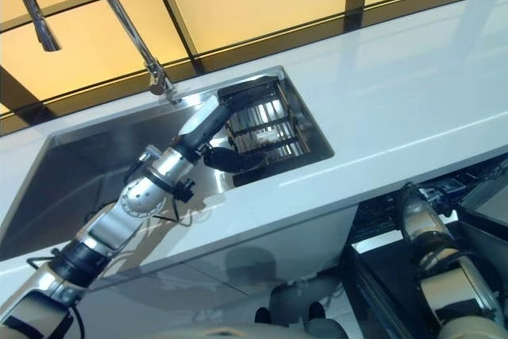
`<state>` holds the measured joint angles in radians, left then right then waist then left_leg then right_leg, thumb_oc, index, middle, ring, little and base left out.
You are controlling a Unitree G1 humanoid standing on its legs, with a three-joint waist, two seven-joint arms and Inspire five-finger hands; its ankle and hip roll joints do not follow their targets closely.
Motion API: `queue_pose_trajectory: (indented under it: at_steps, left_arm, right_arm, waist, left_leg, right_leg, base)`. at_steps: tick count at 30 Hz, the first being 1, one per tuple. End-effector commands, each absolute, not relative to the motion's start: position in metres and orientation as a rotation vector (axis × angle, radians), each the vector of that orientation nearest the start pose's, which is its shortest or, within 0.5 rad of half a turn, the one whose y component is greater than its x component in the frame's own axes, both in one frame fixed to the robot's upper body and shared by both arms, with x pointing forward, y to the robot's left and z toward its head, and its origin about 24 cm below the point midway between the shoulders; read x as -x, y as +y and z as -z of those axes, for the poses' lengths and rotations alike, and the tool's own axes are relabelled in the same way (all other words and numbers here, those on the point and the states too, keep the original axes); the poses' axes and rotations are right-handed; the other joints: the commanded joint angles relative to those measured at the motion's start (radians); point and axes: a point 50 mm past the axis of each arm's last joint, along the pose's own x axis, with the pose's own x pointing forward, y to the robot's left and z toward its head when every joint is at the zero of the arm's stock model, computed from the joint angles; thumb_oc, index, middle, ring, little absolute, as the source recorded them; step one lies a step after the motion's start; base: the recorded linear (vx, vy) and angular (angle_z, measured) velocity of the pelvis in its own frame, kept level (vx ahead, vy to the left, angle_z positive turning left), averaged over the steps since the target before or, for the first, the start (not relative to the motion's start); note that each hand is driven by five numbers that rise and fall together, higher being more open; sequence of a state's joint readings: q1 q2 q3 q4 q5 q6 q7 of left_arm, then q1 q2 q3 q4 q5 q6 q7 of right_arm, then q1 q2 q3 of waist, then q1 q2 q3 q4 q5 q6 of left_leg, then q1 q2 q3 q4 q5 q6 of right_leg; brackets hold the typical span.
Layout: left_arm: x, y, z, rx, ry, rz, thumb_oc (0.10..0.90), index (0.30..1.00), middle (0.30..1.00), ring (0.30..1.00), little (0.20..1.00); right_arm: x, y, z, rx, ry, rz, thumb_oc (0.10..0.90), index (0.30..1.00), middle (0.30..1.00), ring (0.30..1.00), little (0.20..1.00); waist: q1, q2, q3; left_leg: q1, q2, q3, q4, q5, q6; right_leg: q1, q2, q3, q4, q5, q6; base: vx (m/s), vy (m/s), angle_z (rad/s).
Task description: Pick up plates and place into dishwasher.
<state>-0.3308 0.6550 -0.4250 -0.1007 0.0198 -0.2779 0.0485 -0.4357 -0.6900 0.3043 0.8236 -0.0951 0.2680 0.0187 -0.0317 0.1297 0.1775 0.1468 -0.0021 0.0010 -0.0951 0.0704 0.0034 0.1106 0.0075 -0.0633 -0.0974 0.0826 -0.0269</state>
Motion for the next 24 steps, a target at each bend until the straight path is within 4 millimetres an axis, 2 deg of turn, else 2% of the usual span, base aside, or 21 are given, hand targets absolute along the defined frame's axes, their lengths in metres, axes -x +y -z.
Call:
queue_pose_trajectory:
  at_steps: [1, 6, 10, 14, 20, 24]
  left_arm:
    - [-0.275, 0.151, -0.191, -0.601, -0.790, 0.381, 0.800, 0.900, 0.900, 0.900, 0.900]
    - [-0.270, 0.159, -0.187, -0.615, -0.788, 0.339, 0.800, 0.900, 0.900, 0.900, 0.900]
    - [-0.268, 0.167, -0.187, -0.626, -0.777, 0.298, 0.800, 0.900, 0.900, 0.900, 0.900]
    - [-0.267, 0.175, -0.187, -0.626, -0.777, 0.269, 0.800, 0.900, 0.900, 0.900, 0.900]
    - [-0.268, 0.179, -0.189, -0.616, -0.781, 0.243, 0.800, 0.900, 0.900, 0.900, 0.900]
    - [-0.269, 0.180, -0.190, -0.612, -0.783, 0.237, 0.800, 0.900, 0.900, 0.900, 0.900]
  right_arm:
    - [-0.283, -0.332, -0.016, 0.949, 0.686, 0.114, 0.800, 0.900, 0.900, 0.900, 0.900]
    - [-0.245, -0.347, -0.017, 1.003, 0.670, 0.195, 0.800, 0.900, 0.900, 0.900, 0.900]
    - [-0.228, -0.355, -0.036, 1.013, 0.601, 0.262, 0.800, 0.900, 0.900, 0.900, 0.900]
    - [-0.207, -0.373, -0.057, 1.062, 0.530, 0.396, 0.800, 0.900, 0.900, 0.900, 0.900]
    - [-0.187, -0.388, -0.058, 1.045, 0.560, 0.467, 0.800, 0.900, 0.900, 0.900, 0.900]
    - [-0.171, -0.400, -0.060, 0.973, 0.514, 0.627, 0.800, 0.900, 0.900, 0.900, 0.900]
  waist:
    - [-0.010, -0.080, -0.034]
    - [-0.072, -0.092, -0.031]
    - [-0.125, -0.104, -0.033]
    - [-0.181, -0.113, -0.041]
    - [-0.208, -0.119, -0.051]
    - [-0.228, -0.122, -0.060]
  left_leg:
    - [0.055, -0.018, 0.075, 0.008, -0.169, 0.056]
    - [0.072, -0.011, 0.124, 0.008, -0.181, 0.061]
    - [0.077, -0.008, 0.162, 0.008, -0.188, 0.065]
    - [0.081, -0.003, 0.214, 0.008, -0.196, 0.066]
    - [0.078, 0.001, 0.245, 0.008, -0.200, 0.066]
    - [0.075, 0.006, 0.271, 0.008, -0.203, 0.066]
  right_leg:
    - [0.048, 0.003, 0.069, 0.010, -0.102, 0.042]
    - [0.049, 0.011, 0.105, 0.010, -0.096, 0.055]
    - [0.040, 0.019, 0.135, 0.010, -0.091, 0.065]
    - [0.025, 0.031, 0.180, 0.010, -0.082, 0.074]
    - [0.012, 0.039, 0.205, 0.010, -0.076, 0.080]
    - [-0.001, 0.046, 0.221, 0.010, -0.070, 0.083]
  base:
    - [-0.02, 0.043, -0.13]
    - [-0.02, 0.053, -0.20]
    - [-0.05, 0.050, -0.25]
    - [-0.08, 0.069, -0.30]
    - [-0.04, 0.021, -0.26]
    - [-0.03, 0.000, -0.32]
